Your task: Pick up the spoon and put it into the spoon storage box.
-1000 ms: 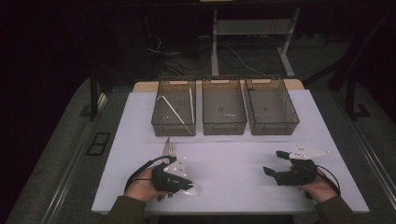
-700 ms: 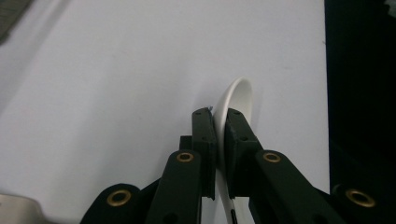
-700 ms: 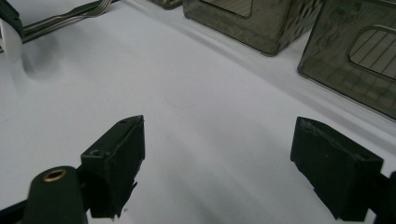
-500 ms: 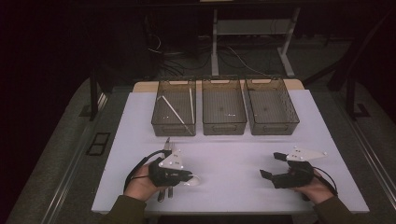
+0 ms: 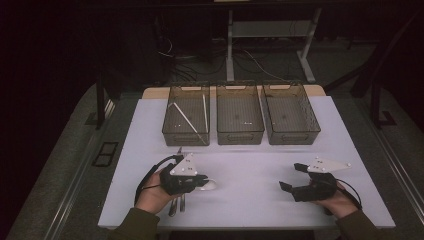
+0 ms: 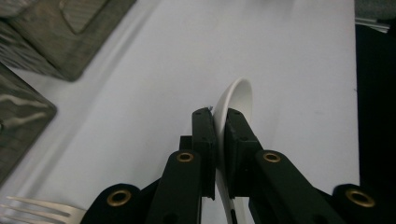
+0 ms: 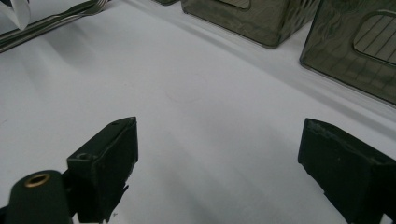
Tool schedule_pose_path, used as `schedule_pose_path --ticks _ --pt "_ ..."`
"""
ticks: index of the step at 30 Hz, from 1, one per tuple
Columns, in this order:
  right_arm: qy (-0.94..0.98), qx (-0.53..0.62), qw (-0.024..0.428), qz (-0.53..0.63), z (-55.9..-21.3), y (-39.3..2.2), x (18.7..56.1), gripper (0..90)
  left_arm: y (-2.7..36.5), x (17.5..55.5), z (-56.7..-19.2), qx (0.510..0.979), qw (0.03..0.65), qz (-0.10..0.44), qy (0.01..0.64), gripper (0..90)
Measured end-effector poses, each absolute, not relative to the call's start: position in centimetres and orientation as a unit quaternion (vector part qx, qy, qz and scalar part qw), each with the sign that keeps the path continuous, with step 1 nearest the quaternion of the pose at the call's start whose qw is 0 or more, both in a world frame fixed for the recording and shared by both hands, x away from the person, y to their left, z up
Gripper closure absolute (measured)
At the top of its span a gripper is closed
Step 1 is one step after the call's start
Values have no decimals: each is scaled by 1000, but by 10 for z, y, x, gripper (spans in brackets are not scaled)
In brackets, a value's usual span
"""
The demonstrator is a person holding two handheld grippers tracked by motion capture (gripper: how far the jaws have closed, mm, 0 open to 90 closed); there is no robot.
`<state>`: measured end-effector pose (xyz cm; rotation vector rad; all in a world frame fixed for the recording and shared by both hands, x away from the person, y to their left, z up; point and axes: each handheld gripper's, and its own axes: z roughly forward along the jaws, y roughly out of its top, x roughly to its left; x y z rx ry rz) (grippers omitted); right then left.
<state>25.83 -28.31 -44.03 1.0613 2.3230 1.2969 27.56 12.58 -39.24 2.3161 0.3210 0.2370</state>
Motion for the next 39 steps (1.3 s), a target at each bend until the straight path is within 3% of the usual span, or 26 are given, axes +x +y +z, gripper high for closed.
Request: schedule_pose_path --ticks 19,39 --pt "801 363 145 453 -438 -284 259 124 115 301 -363 882 431 140 127 837" --pt "798 361 147 459 -436 -285 257 124 70 350 -330 875 436 176 114 838"
